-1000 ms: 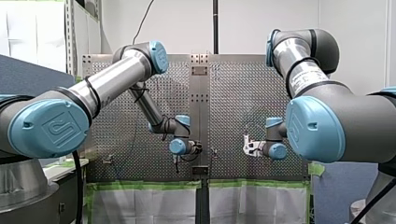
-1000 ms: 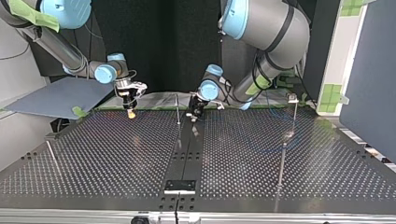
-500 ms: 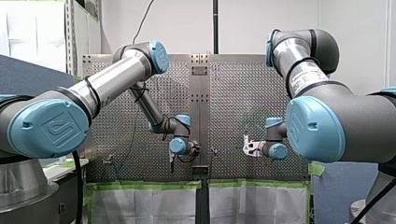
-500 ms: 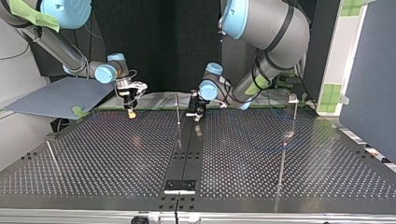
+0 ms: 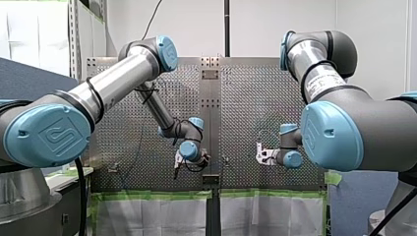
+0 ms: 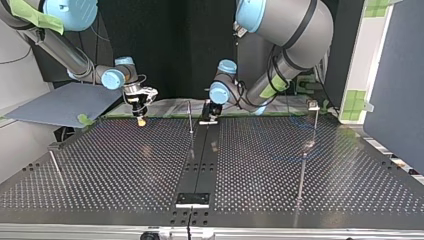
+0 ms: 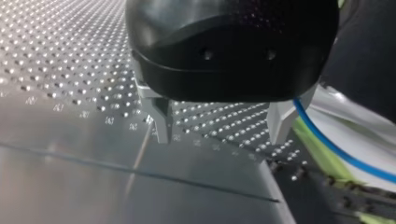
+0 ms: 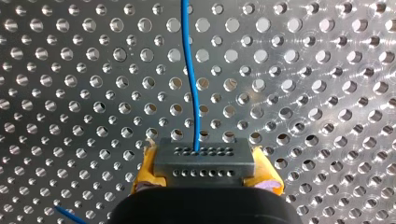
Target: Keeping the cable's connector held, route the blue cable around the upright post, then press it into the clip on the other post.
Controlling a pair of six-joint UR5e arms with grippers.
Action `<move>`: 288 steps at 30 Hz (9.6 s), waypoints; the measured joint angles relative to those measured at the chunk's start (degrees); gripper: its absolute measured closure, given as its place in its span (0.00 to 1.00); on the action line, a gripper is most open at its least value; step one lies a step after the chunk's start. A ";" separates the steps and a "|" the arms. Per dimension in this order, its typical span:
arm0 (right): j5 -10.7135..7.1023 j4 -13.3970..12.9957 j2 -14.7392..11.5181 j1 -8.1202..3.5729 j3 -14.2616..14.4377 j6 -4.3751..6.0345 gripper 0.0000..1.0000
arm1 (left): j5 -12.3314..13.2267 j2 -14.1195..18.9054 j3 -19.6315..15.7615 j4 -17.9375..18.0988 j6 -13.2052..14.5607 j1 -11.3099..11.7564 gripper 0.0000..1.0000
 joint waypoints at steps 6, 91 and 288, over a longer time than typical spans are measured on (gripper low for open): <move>-0.06 -0.07 0.00 -0.05 0.00 0.14 1.00 | 1.11 2.98 -2.98 -3.02 2.93 -1.04 0.01; -0.26 0.16 0.26 -0.20 0.00 0.17 1.00 | -5.17 3.09 -8.26 12.82 -2.15 -11.41 0.01; -0.44 1.40 1.32 -1.38 0.00 -0.27 1.00 | -15.37 43.34 -49.25 17.34 -22.07 -13.45 0.01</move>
